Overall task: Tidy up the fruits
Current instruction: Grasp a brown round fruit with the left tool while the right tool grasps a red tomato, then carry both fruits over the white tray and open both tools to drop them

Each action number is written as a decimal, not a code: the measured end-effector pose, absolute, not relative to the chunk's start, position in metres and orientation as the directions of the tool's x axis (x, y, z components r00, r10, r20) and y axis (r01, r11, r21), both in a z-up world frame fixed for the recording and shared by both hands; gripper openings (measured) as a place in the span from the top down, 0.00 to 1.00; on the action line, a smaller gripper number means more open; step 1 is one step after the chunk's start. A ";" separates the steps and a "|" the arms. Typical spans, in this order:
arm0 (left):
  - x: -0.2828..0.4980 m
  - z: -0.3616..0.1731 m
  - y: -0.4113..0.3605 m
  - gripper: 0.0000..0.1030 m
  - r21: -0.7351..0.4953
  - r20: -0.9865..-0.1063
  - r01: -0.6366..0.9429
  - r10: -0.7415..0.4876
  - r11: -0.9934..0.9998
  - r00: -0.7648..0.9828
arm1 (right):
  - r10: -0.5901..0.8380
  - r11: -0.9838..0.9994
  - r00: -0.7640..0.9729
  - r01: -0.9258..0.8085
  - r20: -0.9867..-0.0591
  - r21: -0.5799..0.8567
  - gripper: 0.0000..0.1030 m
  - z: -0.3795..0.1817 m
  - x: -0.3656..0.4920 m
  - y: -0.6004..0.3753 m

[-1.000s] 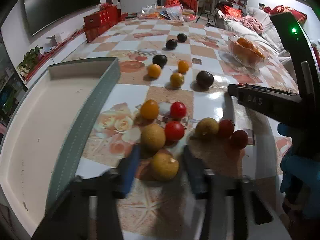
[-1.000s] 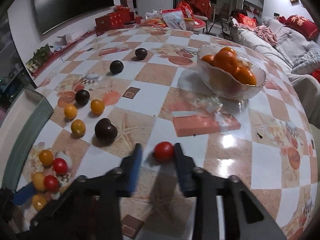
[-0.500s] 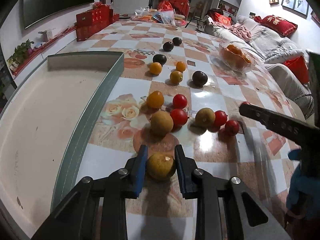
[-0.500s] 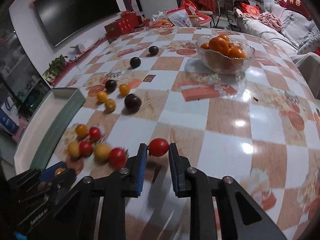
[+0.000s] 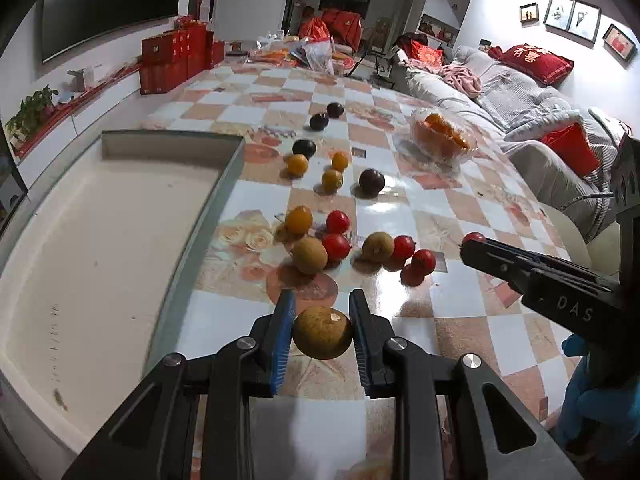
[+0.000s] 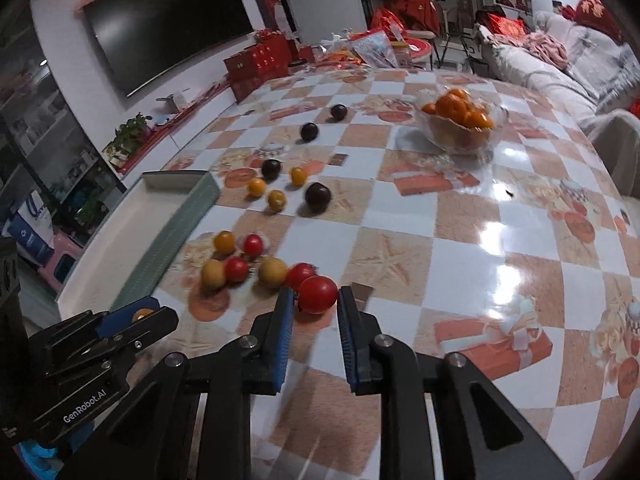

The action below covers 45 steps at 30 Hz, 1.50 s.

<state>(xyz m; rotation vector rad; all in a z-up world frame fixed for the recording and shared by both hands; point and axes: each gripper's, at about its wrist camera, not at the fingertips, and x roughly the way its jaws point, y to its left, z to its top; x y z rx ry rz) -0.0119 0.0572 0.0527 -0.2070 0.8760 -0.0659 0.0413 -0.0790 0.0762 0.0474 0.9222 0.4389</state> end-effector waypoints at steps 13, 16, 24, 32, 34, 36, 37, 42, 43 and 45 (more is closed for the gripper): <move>-0.011 0.081 0.157 0.72 -0.114 -0.740 -0.127 0.001 0.985 0.672 | 0.479 0.835 0.460 -0.502 -0.747 0.227 0.77 0.101 0.045 0.030; -0.003 0.076 0.189 0.72 -0.068 -0.756 -0.179 0.066 0.982 0.651 | 0.494 0.816 0.430 -0.530 -0.756 0.232 0.77 0.094 0.051 0.061; 0.025 0.040 0.239 0.72 -0.012 -0.832 -0.239 0.123 0.971 0.541 | 0.489 0.788 0.345 -0.570 -0.801 0.235 0.77 0.062 0.076 0.135; 0.032 0.023 0.246 0.72 -0.003 -0.869 -0.257 0.124 0.966 0.479 | 0.427 0.787 0.299 -0.588 -0.853 0.188 0.77 0.040 0.093 0.170; 0.031 0.023 0.246 0.71 -0.002 -0.870 -0.252 0.123 0.968 0.477 | 0.411 0.787 0.308 -0.595 -0.858 0.164 0.76 0.038 0.092 0.174; 0.031 0.023 0.244 0.62 0.013 -0.871 -0.242 0.129 0.970 0.473 | 0.410 0.784 0.307 -0.600 -0.859 0.160 0.65 0.039 0.090 0.175; 0.031 0.023 0.244 0.52 0.025 -0.873 -0.241 0.139 0.970 0.468 | 0.411 0.785 0.310 -0.598 -0.857 0.160 0.64 0.040 0.090 0.174; 0.027 0.027 0.254 0.36 0.044 -0.863 -0.276 0.175 0.960 0.474 | 0.423 0.800 0.331 -0.573 -0.843 0.177 0.33 0.049 0.092 0.164; 0.026 0.028 0.255 0.36 0.039 -0.864 -0.278 0.172 0.960 0.473 | 0.435 0.799 0.332 -0.571 -0.837 0.189 0.29 0.052 0.091 0.163; 0.023 0.030 0.256 0.36 0.039 -0.861 -0.281 0.175 0.959 0.477 | 0.460 0.794 0.339 -0.572 -0.821 0.209 0.21 0.061 0.087 0.159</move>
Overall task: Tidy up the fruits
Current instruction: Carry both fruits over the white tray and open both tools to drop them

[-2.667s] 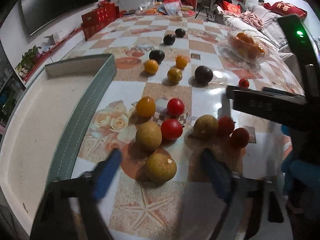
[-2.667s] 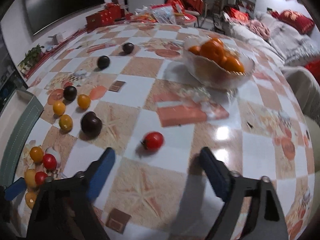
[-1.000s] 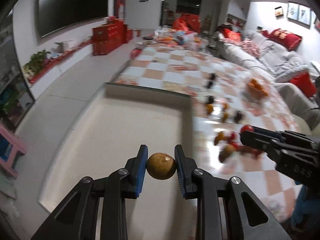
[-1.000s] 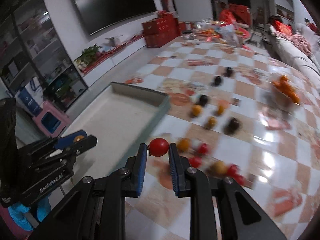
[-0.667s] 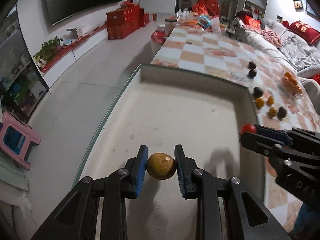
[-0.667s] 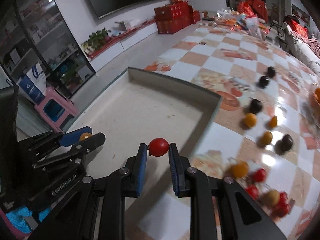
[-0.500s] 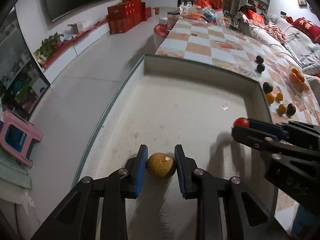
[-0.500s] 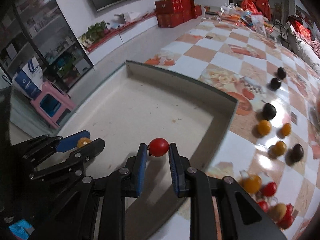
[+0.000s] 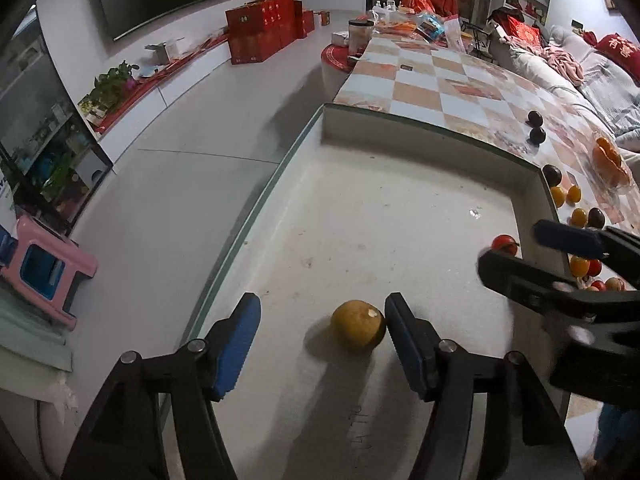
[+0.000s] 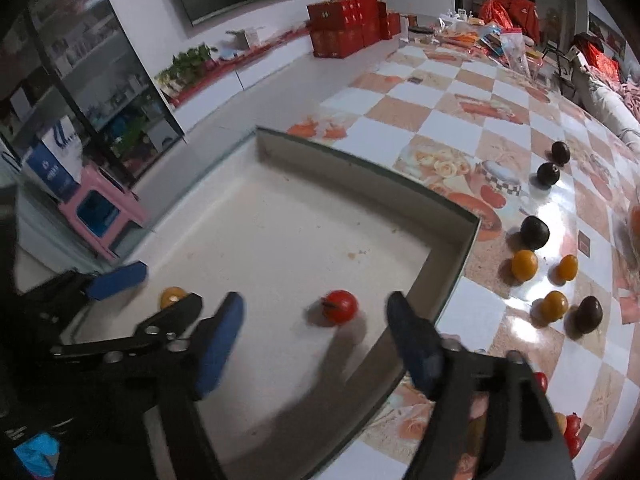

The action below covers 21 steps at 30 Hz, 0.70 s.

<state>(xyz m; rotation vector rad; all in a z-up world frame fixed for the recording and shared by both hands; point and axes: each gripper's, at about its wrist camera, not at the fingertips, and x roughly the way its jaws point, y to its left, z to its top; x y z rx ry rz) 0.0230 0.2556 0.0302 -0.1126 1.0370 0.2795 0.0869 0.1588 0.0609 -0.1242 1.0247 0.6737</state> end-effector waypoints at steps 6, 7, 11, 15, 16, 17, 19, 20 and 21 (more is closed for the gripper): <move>0.012 0.041 0.243 0.36 0.028 -0.849 -0.256 0.158 0.966 0.505 | 0.467 0.806 0.406 -0.562 -0.786 0.189 0.14 0.090 0.075 0.134; 0.009 0.043 0.240 0.36 0.025 -0.845 -0.249 0.153 0.968 0.512 | 0.466 0.814 0.423 -0.549 -0.777 0.189 0.14 0.095 0.073 0.123; -0.002 0.051 0.220 0.36 -0.008 -0.831 -0.203 0.106 0.979 0.545 | 0.448 0.855 0.464 -0.473 -0.764 0.215 0.10 0.098 0.068 0.078; -0.010 0.056 0.194 0.36 -0.042 -0.824 -0.136 0.043 0.990 0.565 | 0.403 0.892 0.483 -0.399 -0.777 0.214 0.10 0.090 0.063 0.035; -0.013 0.057 0.187 0.36 -0.045 -0.822 -0.121 0.032 0.992 0.568 | 0.394 0.898 0.487 -0.384 -0.779 0.215 0.10 0.088 0.061 0.026; -0.015 0.059 0.179 0.36 -0.049 -0.821 -0.101 0.018 0.994 0.571 | 0.385 0.906 0.490 -0.364 -0.782 0.217 0.09 0.085 0.059 0.015; -0.019 0.061 0.162 0.36 -0.054 -0.816 -0.062 -0.008 0.997 0.578 | 0.370 0.917 0.492 -0.329 -0.788 0.225 0.09 0.079 0.057 -0.004; -0.020 0.063 0.155 0.36 -0.057 -0.814 -0.046 -0.020 0.997 0.581 | 0.360 0.924 0.493 -0.308 -0.792 0.228 0.09 0.076 0.055 -0.015; -0.022 0.064 0.144 0.36 -0.063 -0.812 -0.024 -0.037 0.998 0.583 | 0.351 0.928 0.496 -0.295 -0.794 0.227 0.09 0.074 0.053 -0.023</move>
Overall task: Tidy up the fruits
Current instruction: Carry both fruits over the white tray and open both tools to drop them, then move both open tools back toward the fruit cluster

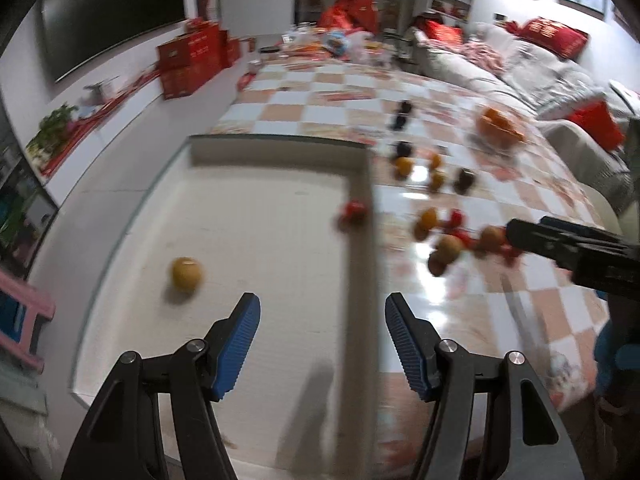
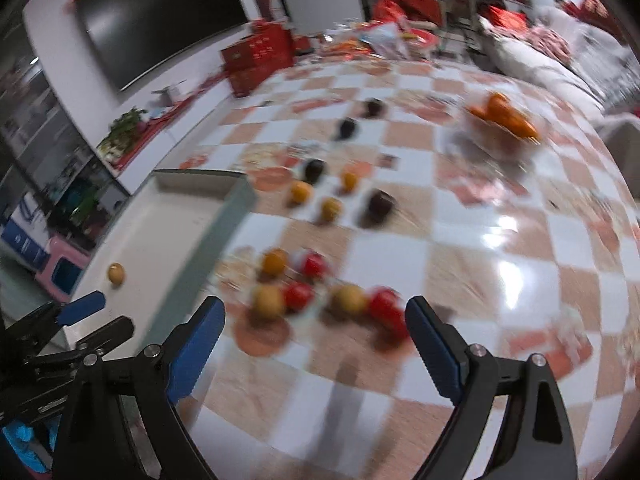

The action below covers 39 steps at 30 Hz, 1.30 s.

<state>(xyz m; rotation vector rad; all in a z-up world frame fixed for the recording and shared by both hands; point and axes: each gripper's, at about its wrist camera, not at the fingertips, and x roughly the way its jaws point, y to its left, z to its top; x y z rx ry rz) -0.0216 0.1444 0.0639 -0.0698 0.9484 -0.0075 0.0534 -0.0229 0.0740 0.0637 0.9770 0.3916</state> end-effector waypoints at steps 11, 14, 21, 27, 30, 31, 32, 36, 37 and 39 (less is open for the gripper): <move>-0.037 0.071 0.046 0.04 -0.054 -0.771 0.175 -0.152 0.983 0.619 | 0.273 0.962 0.514 -0.158 -0.813 0.224 0.09 0.056 0.041 -0.096; -0.033 0.057 0.034 0.04 -0.043 -0.788 0.181 -0.145 0.983 0.598 | 0.251 0.968 0.514 -0.156 -0.820 0.198 0.09 0.052 0.037 -0.101; -0.026 0.034 0.038 0.04 -0.041 -0.812 0.133 -0.111 0.990 0.573 | 0.218 0.972 0.505 -0.191 -0.835 0.137 0.09 0.043 0.030 -0.098; -0.021 0.031 0.044 0.04 -0.011 -0.798 0.112 -0.076 0.994 0.597 | 0.195 0.972 0.504 -0.211 -0.841 0.100 0.09 0.035 0.033 -0.092; -0.015 0.030 0.049 0.04 -0.011 -0.797 0.092 -0.064 0.996 0.601 | 0.191 0.971 0.507 -0.224 -0.841 0.085 0.09 0.033 0.036 -0.089; -0.013 0.030 0.049 0.04 -0.006 -0.796 0.086 -0.057 0.996 0.603 | 0.187 0.970 0.510 -0.230 -0.840 0.076 0.09 0.032 0.037 -0.087; -0.010 0.030 0.048 0.04 -0.003 -0.794 0.085 -0.054 0.996 0.605 | 0.185 0.970 0.512 -0.234 -0.839 0.071 0.09 0.031 0.039 -0.085; -0.004 0.028 0.043 0.04 0.032 -0.786 0.099 -0.036 0.995 0.617 | 0.207 0.961 0.512 -0.268 -0.834 0.073 0.09 0.030 0.045 -0.076; -0.002 0.027 0.041 0.04 0.037 -0.785 0.103 -0.035 0.994 0.619 | 0.213 0.956 0.511 -0.283 -0.833 0.071 0.09 0.030 0.047 -0.073; 0.001 0.026 0.038 0.04 0.047 -0.783 0.110 -0.031 0.993 0.621 | 0.220 0.950 0.506 -0.306 -0.834 0.065 0.10 0.029 0.049 -0.067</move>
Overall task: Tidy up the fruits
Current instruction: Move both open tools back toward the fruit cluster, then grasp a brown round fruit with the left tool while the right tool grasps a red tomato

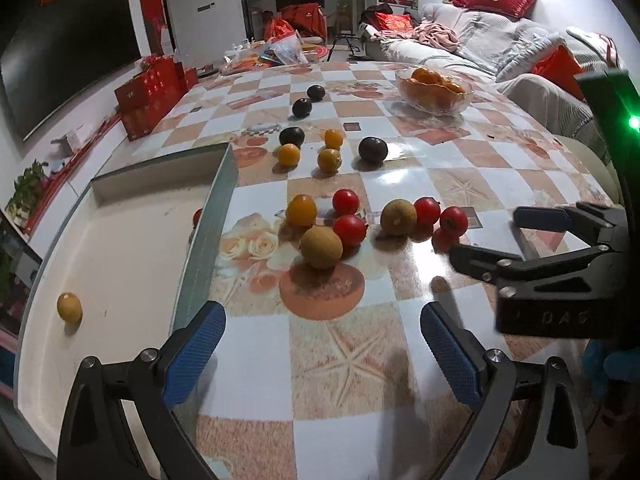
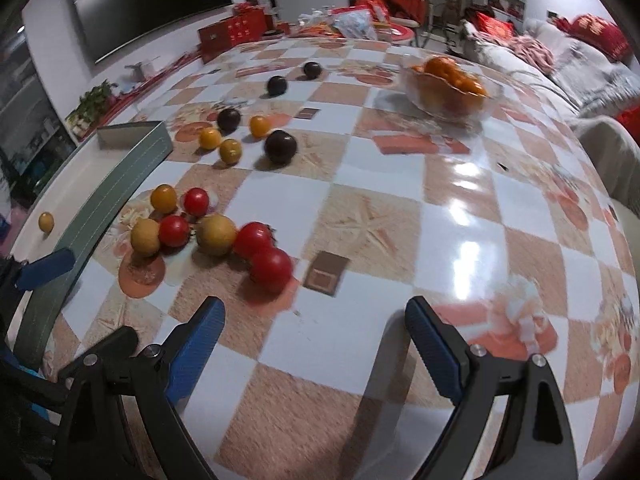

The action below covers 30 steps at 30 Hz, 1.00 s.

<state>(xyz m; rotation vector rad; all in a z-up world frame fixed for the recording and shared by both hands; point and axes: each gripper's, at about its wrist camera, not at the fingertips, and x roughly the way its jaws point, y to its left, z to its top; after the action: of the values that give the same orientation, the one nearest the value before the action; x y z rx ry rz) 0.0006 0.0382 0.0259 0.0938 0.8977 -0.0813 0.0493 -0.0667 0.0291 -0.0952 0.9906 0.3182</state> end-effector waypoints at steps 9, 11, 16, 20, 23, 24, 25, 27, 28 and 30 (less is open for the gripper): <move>0.023 0.017 0.037 0.18 0.052 -0.791 0.099 -0.019 0.994 0.612 | 0.244 0.932 0.497 -0.357 -0.833 0.060 0.33 0.029 0.059 -0.055; 0.028 0.013 0.035 0.18 0.065 -0.795 0.100 -0.009 0.993 0.607 | 0.239 0.924 0.496 -0.380 -0.835 0.039 0.40 0.030 0.059 -0.051; 0.033 0.012 0.031 0.22 0.077 -0.792 0.104 -0.002 0.992 0.610 | 0.238 0.915 0.505 -0.404 -0.830 0.017 0.66 0.031 0.058 -0.047; 0.042 0.013 0.029 0.32 0.085 -0.793 0.100 0.006 0.991 0.609 | 0.264 0.914 0.497 -0.404 -0.826 0.049 0.74 0.033 0.059 -0.053; 0.049 0.013 0.030 0.46 0.051 -0.803 0.100 -0.018 0.994 0.596 | 0.283 0.915 0.490 -0.397 -0.824 0.078 0.75 0.033 0.059 -0.057; 0.050 0.014 0.030 0.52 0.044 -0.804 0.096 -0.021 0.994 0.595 | 0.285 0.915 0.490 -0.396 -0.824 0.081 0.75 0.033 0.059 -0.057; 0.051 0.014 0.030 0.57 0.039 -0.804 0.094 -0.024 0.995 0.594 | 0.286 0.915 0.490 -0.396 -0.823 0.082 0.75 0.033 0.058 -0.058; 0.052 0.013 0.031 0.66 0.022 -0.804 0.090 -0.036 0.996 0.594 | 0.288 0.914 0.490 -0.396 -0.823 0.084 0.75 0.033 0.058 -0.058; 0.051 0.013 0.031 0.72 0.019 -0.803 0.089 -0.038 0.996 0.595 | 0.289 0.914 0.491 -0.396 -0.822 0.085 0.75 0.033 0.057 -0.058; 0.050 0.013 0.032 0.72 0.016 -0.800 0.084 -0.038 0.996 0.599 | 0.291 0.915 0.493 -0.395 -0.820 0.088 0.75 0.034 0.056 -0.058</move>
<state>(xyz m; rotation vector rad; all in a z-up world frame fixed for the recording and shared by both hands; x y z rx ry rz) 0.0497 0.0320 0.0133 0.0537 0.9266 -0.0709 0.0564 -0.0580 0.0336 -0.1169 0.9703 0.4172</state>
